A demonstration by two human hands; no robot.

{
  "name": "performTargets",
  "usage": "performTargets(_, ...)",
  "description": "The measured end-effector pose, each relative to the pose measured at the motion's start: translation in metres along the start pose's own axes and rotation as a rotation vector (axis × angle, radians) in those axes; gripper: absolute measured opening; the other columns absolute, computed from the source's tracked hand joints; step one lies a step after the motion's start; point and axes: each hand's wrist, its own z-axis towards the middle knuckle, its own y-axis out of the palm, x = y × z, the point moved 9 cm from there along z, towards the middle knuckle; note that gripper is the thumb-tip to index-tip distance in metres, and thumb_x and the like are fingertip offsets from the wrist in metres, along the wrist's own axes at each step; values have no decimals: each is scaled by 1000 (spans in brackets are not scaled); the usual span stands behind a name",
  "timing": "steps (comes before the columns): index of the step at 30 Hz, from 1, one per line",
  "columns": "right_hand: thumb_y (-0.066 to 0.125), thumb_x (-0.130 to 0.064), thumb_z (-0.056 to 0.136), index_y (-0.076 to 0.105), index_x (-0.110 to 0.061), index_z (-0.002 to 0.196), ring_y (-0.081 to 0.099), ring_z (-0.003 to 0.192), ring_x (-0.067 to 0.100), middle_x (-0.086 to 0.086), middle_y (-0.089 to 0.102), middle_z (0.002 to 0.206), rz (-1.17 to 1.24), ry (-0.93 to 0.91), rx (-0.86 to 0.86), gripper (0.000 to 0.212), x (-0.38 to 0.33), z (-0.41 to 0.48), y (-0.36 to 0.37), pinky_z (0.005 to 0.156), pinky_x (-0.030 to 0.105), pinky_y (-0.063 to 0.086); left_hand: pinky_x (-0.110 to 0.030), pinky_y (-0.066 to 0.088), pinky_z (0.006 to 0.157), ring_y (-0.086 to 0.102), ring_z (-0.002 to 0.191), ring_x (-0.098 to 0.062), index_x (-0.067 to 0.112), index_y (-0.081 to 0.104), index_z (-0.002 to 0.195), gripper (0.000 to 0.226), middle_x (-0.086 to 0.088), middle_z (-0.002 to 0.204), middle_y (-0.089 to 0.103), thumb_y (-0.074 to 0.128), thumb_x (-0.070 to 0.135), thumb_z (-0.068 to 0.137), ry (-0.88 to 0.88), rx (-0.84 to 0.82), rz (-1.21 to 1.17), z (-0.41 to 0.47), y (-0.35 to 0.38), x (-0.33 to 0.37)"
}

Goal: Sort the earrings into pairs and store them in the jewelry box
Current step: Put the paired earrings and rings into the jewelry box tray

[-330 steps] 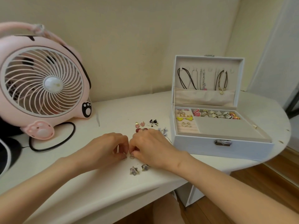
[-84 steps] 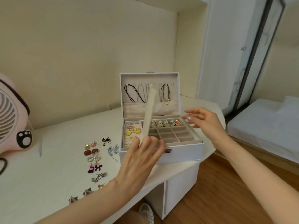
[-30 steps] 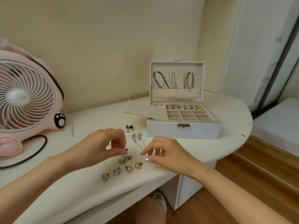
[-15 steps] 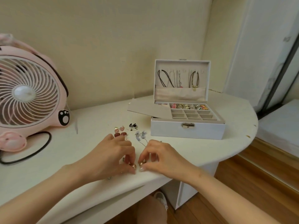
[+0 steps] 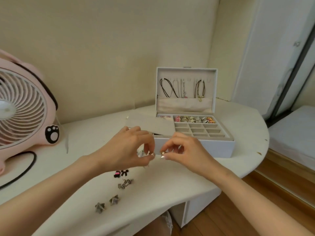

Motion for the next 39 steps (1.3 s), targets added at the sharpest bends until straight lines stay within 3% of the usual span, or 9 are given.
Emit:
performTargets(6, 76, -8, 73, 71, -23, 78, 45, 60, 4, -6, 59, 71, 55, 81, 169, 17, 30, 20, -52, 59, 12, 38, -10, 27, 71, 40, 73, 9, 31, 54, 86, 13, 23, 75, 56, 61, 41, 80, -24, 5, -110, 66, 3, -7)
performTargets(10, 77, -15, 74, 70, -29, 76, 44, 54, 0, -10, 61, 69, -10, 193, 279, 15, 62, 42, -91, 59, 17, 39, -25, 32, 73, 40, 74, -2, 33, 50, 82, 11, 18, 79, 59, 60, 36, 81, -39, 23, -112, 115, 14, -14)
performTargets(15, 76, -17, 75, 72, -19, 84, 47, 52, -2, -9, 61, 70, -131, 302, 199, 10, 94, 64, -99, 61, 16, 39, -28, 31, 81, 51, 96, -12, 29, 56, 92, 12, 14, 89, 62, 58, 33, 80, -65, -39, -51, 155, 42, -26)
performTargets(18, 77, -21, 73, 72, -25, 82, 46, 56, 0, -10, 62, 72, -169, 326, 138, 11, 103, 68, -92, 64, 21, 40, -30, 31, 87, 50, 102, -15, 29, 57, 93, 12, 12, 95, 64, 57, 34, 82, -61, -121, -24, 162, 57, -32)
performTargets(23, 79, -17, 72, 74, -20, 82, 49, 53, -10, -14, 61, 68, -137, 311, 75, 13, 102, 76, -82, 54, 7, 35, -34, 32, 95, 49, 109, -15, 28, 62, 98, 15, 10, 106, 64, 56, 33, 85, -33, -222, 41, 169, 62, -30)
performTargets(26, 79, -15, 72, 75, -19, 84, 49, 57, -2, -16, 59, 67, -153, 318, 58, 13, 98, 79, -81, 53, 4, 35, -36, 33, 98, 50, 110, -17, 28, 63, 95, 12, 7, 106, 65, 57, 31, 86, -36, -241, 77, 174, 65, -28)
performTargets(30, 78, -10, 71, 73, -18, 79, 48, 61, 1, -12, 60, 67, -131, 347, 40, 12, 100, 82, -75, 56, 9, 35, -35, 33, 96, 51, 107, -17, 25, 63, 91, 8, 6, 103, 65, 60, 29, 85, -37, -198, 92, 176, 66, -27)
performTargets(35, 81, -11, 68, 65, -25, 62, 57, 72, 8, -9, 64, 70, -184, 353, 54, 22, 101, 85, -74, 75, 29, 47, -29, 32, 82, 51, 105, -17, 23, 62, 95, 13, 6, 104, 63, 59, 32, 85, -82, -40, -15, 166, 50, -35)
performTargets(39, 78, -14, 72, 69, -21, 68, 60, 84, 14, -6, 64, 77, -317, 368, 19, 13, 101, 88, -70, 84, 36, 50, -30, 37, 80, 48, 88, -12, 21, 63, 90, 13, 9, 92, 60, 57, 32, 88, -78, 129, -40, 145, 21, -38)
